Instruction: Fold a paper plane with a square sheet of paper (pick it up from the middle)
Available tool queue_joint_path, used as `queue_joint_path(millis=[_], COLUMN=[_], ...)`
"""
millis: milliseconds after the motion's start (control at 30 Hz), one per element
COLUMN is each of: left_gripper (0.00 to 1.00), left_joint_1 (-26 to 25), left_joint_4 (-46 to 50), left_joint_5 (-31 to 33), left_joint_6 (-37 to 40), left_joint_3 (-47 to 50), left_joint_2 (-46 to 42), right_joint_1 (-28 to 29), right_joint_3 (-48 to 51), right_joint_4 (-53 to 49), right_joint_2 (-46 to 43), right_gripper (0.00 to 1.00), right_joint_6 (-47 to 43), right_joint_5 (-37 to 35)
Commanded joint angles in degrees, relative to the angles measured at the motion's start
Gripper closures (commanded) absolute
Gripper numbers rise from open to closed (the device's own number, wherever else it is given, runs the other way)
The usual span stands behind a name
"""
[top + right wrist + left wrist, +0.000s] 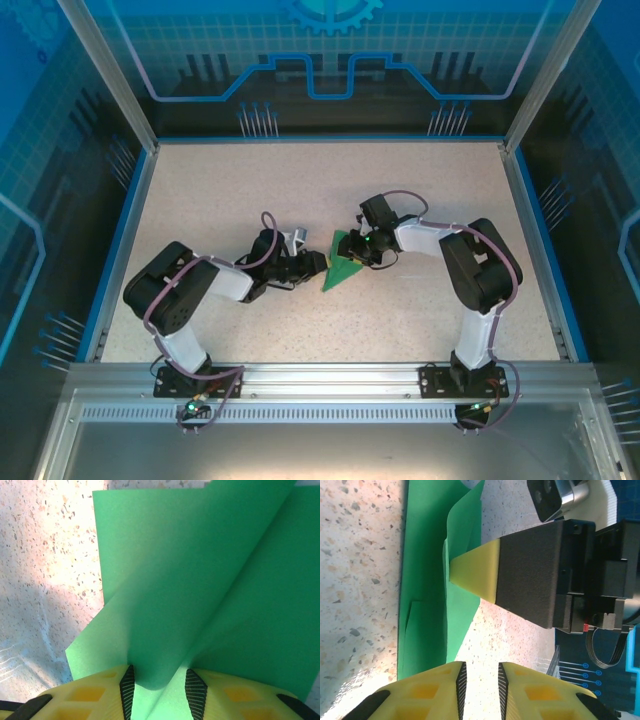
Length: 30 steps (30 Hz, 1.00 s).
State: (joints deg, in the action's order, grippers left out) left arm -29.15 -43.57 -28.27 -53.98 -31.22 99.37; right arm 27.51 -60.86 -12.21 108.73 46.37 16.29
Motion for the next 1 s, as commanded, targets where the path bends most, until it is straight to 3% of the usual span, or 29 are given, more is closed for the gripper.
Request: queue_joint_path(millis=[0, 600, 967], left_gripper=[0.72, 0.64, 0.64], left_joint_1=[-0.1, -3.9, -4.0], left_joint_4=[-3.4, 3.8, 13.0], left_joint_5=[0.3, -2.2, 4.2], left_joint_6=[0.8, 5.6, 8.2], left_joint_3=[0.7, -5.1, -6.7], left_joint_2=[-0.7, 3.5, 2.4], right_joint_1=[0.5, 0.5, 0.5], right_joint_3=[3.8, 2.5, 2.5], right_joint_4=[-9.5, -12.3, -13.2], right_joint_2=[6.8, 8.2, 8.4], right_gripper=[0.63, 0.63, 0.62], right_joint_6=[0.8, 2.0, 2.6], right_joint_5=[-10.4, -11.3, -12.0])
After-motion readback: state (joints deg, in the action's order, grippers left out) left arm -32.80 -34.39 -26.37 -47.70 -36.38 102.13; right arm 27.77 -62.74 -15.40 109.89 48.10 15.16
